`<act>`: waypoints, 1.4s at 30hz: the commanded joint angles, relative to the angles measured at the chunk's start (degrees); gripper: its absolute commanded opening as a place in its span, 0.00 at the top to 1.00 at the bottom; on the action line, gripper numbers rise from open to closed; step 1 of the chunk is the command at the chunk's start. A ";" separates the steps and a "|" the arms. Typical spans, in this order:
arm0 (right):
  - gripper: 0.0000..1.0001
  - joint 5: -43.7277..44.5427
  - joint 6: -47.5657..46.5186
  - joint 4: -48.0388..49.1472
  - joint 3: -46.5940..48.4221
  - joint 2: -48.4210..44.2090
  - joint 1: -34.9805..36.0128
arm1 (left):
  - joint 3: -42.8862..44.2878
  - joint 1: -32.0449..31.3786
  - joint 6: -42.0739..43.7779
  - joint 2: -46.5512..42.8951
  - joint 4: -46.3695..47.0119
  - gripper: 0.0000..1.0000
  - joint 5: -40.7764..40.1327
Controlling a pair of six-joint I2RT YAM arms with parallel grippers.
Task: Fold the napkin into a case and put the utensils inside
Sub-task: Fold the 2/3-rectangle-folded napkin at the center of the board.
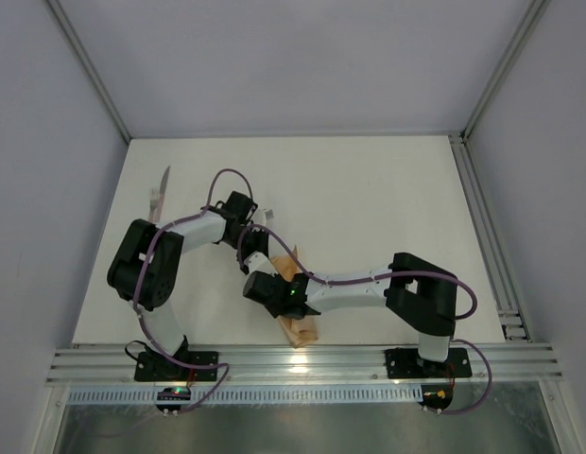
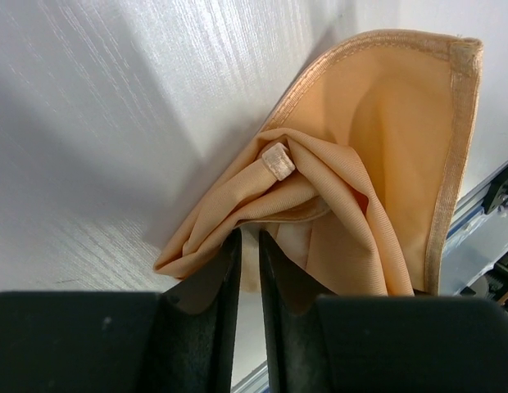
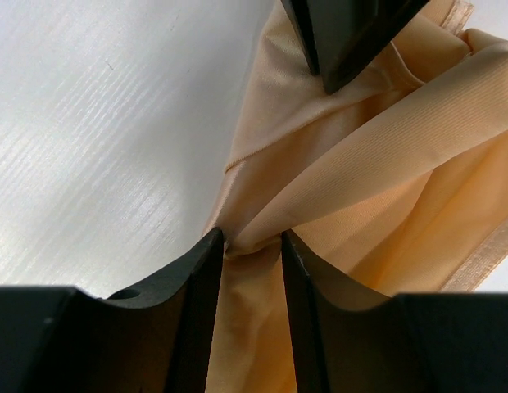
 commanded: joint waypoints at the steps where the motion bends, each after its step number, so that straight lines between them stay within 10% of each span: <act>1: 0.60 -2.64 -0.07 0.00 -2.30 2.50 0.51 | 0.54 1.11 3.85 -0.03 1.55 0.82 -4.52; 29: 0.60 0.26 1.25 -5.27 0.77 7.16 0.42 | 11.70 -2.56 12.55 -7.08 -8.56 0.34 -2.04; 36: 0.60 0.61 1.25 -5.36 0.86 7.34 0.33 | 11.00 -6.00 15.28 -4.61 -5.22 0.39 -11.88; 42: 0.60 0.79 1.25 -5.10 1.03 7.52 0.33 | 10.39 -6.62 16.51 -4.00 -4.08 0.67 -13.21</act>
